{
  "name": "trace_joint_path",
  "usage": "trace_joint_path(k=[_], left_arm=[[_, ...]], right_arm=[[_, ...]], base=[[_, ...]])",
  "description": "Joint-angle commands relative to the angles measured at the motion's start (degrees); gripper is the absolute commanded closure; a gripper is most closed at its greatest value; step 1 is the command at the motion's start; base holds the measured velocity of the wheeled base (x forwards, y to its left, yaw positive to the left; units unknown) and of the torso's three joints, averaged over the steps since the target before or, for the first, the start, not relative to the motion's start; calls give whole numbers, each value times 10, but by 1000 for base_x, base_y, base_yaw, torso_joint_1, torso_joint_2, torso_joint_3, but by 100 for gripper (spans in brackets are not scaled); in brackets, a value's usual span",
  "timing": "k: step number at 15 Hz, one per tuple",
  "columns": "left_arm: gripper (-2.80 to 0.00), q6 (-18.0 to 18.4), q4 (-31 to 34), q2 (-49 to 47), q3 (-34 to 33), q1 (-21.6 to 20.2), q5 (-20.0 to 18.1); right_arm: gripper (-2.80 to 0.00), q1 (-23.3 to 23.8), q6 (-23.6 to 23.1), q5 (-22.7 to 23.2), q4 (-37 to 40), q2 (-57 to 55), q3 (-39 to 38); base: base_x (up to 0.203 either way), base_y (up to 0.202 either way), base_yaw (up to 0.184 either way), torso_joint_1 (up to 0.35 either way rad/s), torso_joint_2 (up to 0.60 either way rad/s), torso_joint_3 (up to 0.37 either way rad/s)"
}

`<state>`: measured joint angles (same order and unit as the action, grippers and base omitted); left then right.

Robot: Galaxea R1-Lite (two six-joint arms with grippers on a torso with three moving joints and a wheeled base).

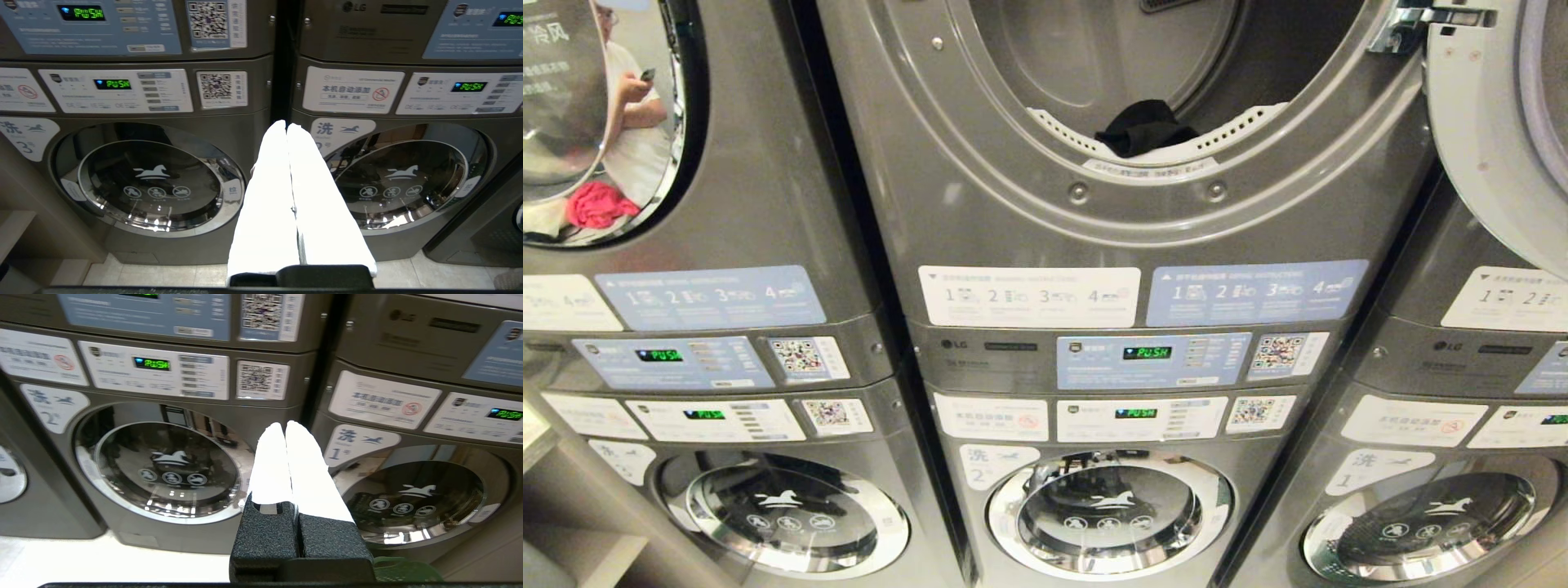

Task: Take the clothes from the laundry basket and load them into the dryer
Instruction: Close the dryer

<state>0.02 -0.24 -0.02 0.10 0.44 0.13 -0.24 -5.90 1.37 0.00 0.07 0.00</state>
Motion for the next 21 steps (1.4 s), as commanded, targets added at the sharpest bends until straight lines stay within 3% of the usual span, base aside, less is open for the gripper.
trace_joint_path(k=[1, 21], left_arm=[[0, 1, 0, 0, 0, 0, 0], [0, -2, -2, 0, 0, 0, 0]], right_arm=[[0, 0, -1, 0, 0, 0, 0], [0, 0, 1, 0, 0, 0, 0]], base=[[0, -195, 2, 0, 2, 2], [0, -194, 2, 1, 3, 3]])
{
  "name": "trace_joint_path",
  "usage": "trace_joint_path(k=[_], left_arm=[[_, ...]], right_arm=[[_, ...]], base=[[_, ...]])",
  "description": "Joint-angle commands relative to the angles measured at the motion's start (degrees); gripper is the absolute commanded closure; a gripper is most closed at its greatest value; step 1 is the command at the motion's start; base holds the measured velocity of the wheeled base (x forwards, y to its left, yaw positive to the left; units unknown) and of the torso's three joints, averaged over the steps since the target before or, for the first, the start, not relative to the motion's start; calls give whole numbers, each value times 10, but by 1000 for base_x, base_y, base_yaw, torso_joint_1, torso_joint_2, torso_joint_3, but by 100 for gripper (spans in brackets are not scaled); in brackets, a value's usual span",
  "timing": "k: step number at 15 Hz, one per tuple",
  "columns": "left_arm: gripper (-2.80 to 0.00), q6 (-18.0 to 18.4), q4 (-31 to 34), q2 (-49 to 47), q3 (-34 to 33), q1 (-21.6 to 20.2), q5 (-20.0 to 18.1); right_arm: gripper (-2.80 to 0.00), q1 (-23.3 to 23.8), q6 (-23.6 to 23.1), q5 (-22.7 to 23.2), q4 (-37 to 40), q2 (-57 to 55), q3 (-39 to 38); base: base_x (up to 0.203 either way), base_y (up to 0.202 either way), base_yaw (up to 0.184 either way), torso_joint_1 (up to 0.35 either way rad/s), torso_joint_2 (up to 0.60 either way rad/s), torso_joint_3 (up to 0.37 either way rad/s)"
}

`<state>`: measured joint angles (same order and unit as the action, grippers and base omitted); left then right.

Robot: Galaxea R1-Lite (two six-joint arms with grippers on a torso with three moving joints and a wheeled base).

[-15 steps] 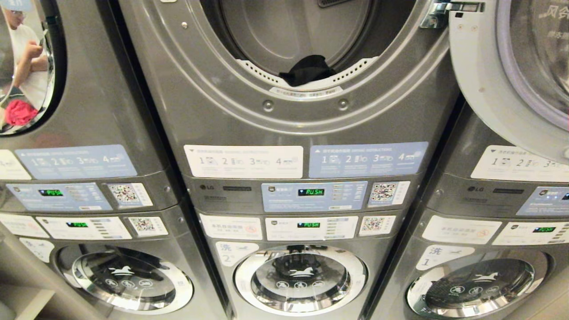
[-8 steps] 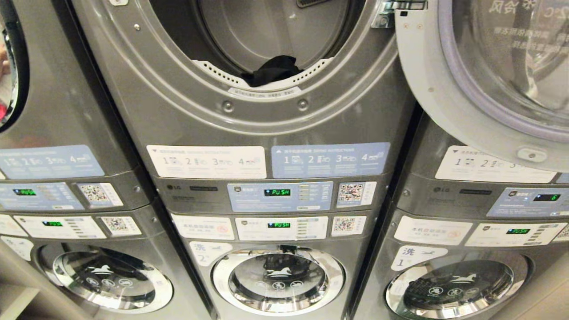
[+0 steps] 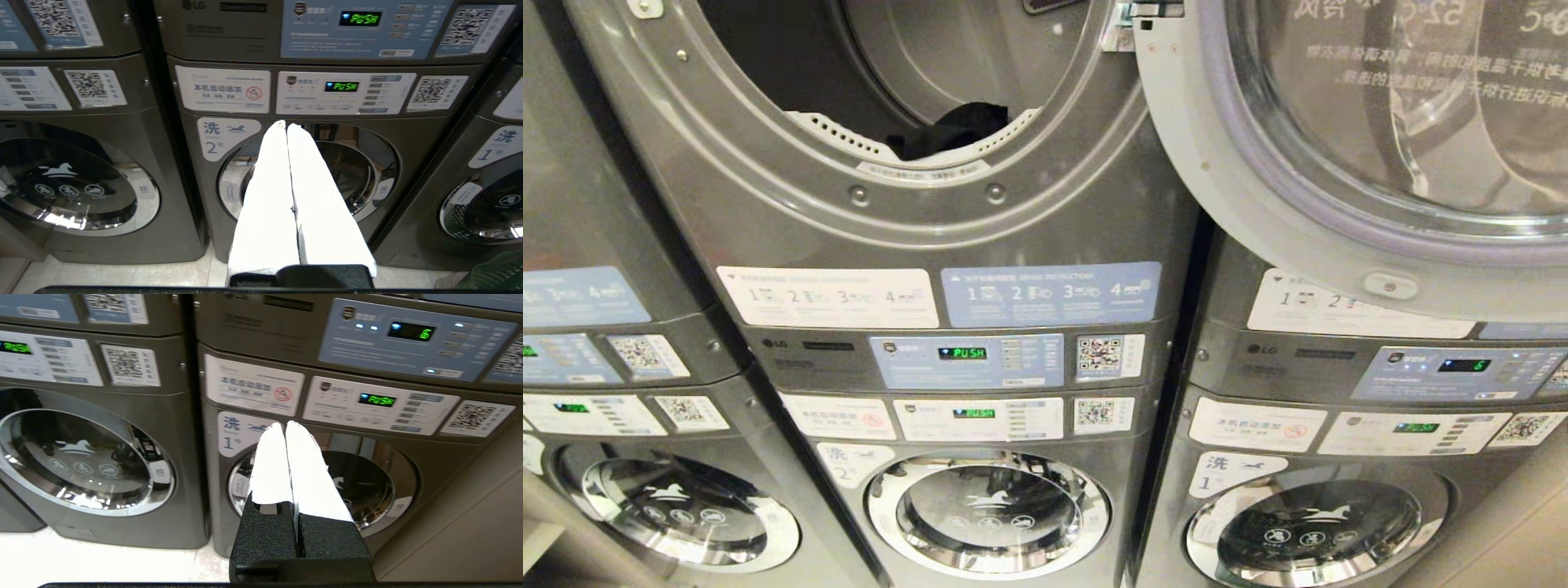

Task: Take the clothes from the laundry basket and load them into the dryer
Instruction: Close the dryer

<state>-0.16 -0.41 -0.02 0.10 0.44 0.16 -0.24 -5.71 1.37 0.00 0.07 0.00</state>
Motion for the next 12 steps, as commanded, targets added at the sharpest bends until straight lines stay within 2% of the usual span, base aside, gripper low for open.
trace_joint_path(k=[1, 12], left_arm=[[0, 0, 0, 0, 0, 0, 0], [0, -1, 1, 0, 0, 0, 0]], right_arm=[[0, 0, -2, 0, 0, 0, 0], [0, 0, 20, -1, -1, 0, 0]], base=[[0, -196, 3, 6, 6, 4], [-9, -193, 3, 3, 2, 2]])
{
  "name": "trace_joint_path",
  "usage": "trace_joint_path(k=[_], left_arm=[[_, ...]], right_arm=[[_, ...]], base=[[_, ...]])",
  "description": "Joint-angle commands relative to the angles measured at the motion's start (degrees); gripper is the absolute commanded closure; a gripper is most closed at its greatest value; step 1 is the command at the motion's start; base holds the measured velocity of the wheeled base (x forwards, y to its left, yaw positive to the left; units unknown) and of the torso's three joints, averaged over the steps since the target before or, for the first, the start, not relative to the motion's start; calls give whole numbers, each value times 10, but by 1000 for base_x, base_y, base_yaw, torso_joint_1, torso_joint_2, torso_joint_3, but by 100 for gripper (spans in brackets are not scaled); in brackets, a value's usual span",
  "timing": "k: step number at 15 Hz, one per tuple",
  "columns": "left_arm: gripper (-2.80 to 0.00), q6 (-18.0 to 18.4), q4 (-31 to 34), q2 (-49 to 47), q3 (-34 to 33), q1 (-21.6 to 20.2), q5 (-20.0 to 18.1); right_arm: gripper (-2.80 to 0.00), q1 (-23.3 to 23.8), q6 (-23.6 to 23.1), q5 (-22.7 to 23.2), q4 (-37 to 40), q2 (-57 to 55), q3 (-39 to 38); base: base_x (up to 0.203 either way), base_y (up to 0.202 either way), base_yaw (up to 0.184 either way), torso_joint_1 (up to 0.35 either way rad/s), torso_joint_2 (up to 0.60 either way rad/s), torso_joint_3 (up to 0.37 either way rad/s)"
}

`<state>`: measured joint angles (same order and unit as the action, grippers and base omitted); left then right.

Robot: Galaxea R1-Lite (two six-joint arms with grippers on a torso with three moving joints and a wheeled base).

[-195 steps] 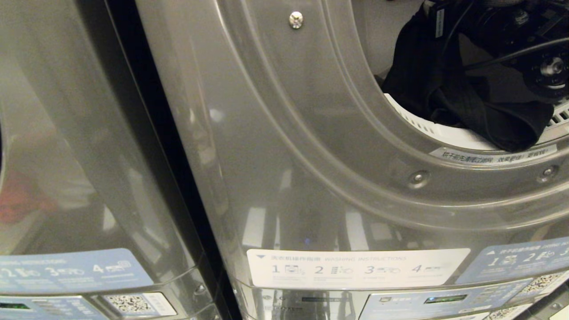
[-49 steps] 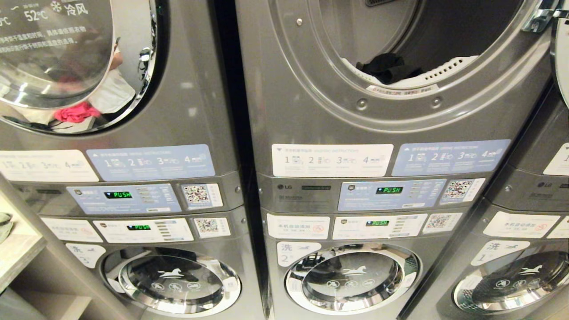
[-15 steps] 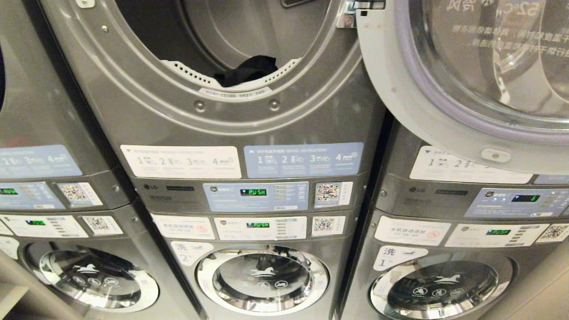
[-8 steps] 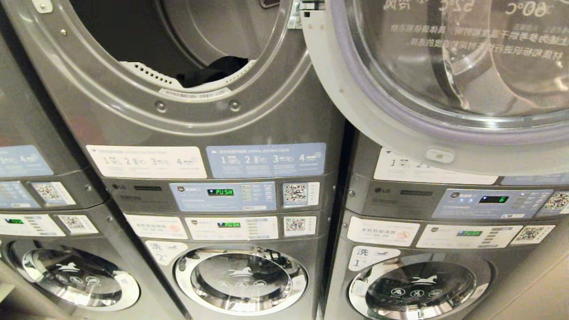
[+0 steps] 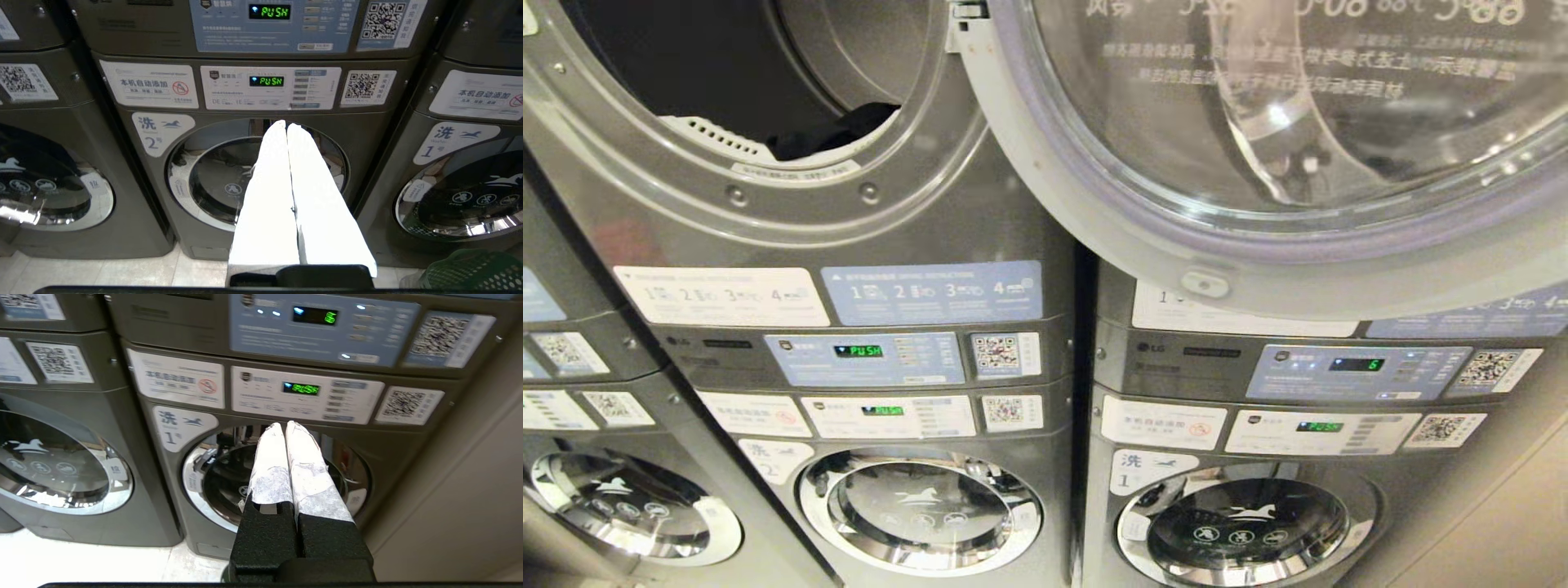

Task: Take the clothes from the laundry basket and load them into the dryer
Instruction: Close the dryer

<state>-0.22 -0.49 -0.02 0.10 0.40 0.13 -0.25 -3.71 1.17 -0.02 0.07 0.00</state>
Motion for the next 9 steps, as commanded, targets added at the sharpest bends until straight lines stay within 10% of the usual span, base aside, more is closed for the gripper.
trace_joint_path(k=[1, 9], left_arm=[[0, 0, 1, 0, 0, 0, 0], [0, 0, 1, 0, 0, 0, 0]], right_arm=[[0, 0, -2, 1, 0, 0, 1], [0, 0, 5, 1, -2, 0, 0]], base=[[-76, -91, -3, 0, 7, 0], [-10, -10, 0, -1, 1, 0]])
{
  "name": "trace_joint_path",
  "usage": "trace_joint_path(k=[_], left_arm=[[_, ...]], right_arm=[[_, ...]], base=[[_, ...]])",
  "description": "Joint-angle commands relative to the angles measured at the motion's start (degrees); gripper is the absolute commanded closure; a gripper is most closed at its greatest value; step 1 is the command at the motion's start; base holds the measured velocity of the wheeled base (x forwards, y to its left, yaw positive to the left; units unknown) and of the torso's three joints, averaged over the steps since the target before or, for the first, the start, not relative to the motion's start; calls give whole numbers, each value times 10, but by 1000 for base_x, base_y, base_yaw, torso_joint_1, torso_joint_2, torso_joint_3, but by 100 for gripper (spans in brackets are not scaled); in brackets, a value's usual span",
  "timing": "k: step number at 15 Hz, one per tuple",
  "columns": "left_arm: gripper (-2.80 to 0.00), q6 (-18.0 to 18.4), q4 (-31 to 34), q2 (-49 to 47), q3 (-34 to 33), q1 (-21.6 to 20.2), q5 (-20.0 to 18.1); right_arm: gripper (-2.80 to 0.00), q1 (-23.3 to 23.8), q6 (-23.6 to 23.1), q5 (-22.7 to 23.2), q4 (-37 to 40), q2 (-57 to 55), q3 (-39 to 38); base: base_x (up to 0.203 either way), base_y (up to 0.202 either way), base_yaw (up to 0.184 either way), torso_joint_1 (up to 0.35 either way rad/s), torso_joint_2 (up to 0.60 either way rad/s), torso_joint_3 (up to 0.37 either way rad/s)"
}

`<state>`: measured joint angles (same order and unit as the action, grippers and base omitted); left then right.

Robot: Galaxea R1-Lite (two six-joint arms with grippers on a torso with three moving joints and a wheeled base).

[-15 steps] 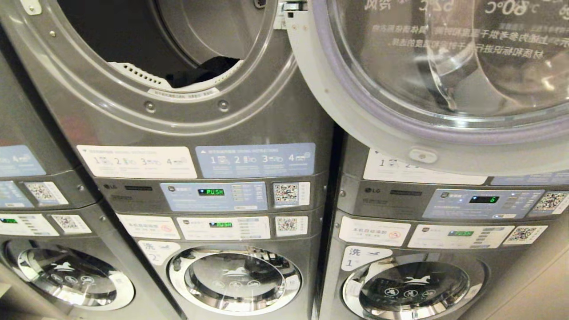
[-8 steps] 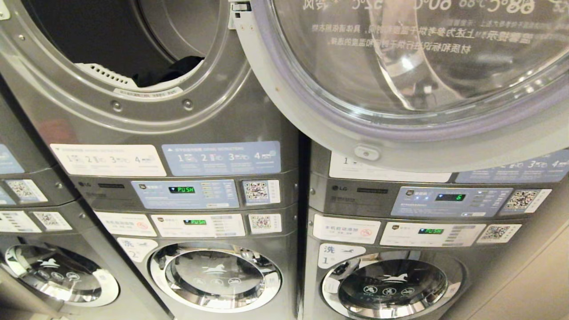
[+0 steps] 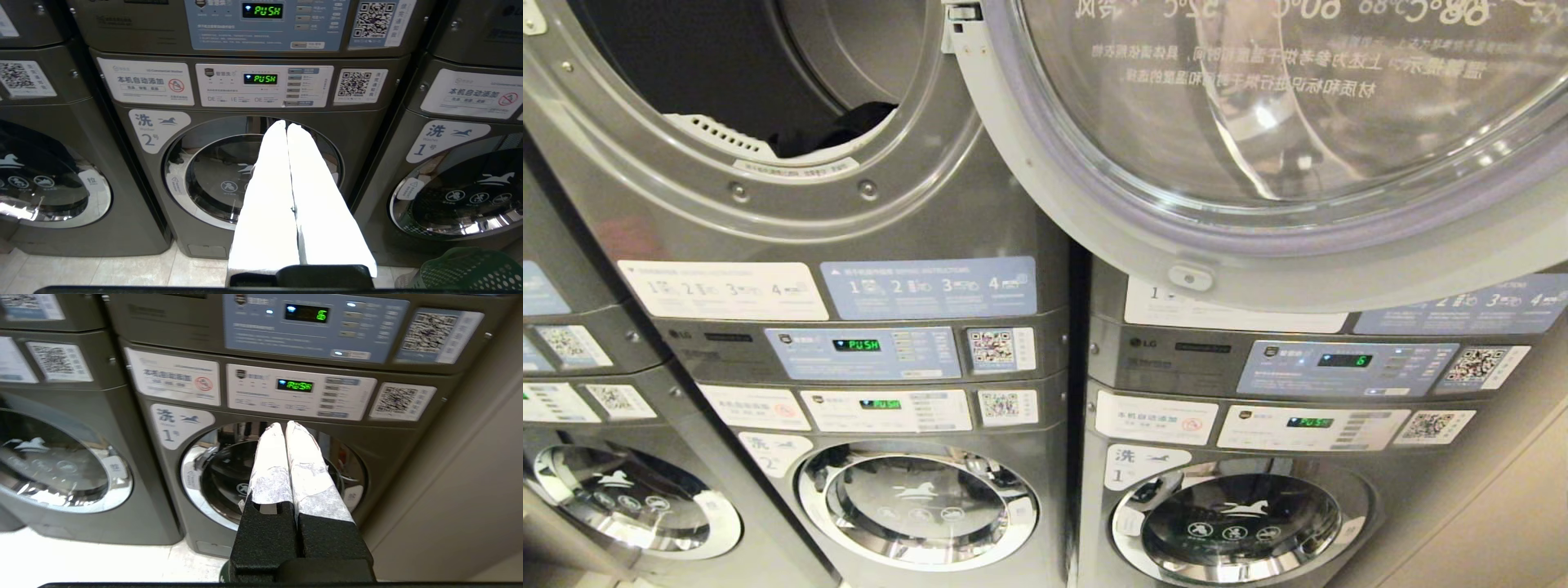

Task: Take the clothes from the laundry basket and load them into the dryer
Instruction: Close the dryer

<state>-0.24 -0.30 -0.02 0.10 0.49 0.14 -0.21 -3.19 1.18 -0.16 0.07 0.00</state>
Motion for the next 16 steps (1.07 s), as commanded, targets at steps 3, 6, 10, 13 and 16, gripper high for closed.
trace_joint_path(k=[3, 6, 10, 13, 16], left_arm=[[0, 0, 0, 0, 0, 0, 0], [0, -1, 0, 0, 0, 0, 0], [0, -1, 0, 0, 0, 0, 0], [0, -1, 0, 0, 0, 0, 0], [0, -1, 0, 0, 0, 0, 0]], right_arm=[[0, 0, 7, 0, 0, 0, 0], [0, 0, 18, -16, -1, 0, 0], [0, 0, 13, -20, 9, -42, 93], [0, 0, 28, -59, 3, -224, 219], [0, 1, 96, -142, -24, -439, 353]], base=[[0, 0, 0, 1, 2, 25], [0, 0, 0, -1, 6, 172], [0, 0, 0, 1, 5, 200], [0, 0, 0, -1, 2, 209], [0, 0, 0, -2, 3, 189]])
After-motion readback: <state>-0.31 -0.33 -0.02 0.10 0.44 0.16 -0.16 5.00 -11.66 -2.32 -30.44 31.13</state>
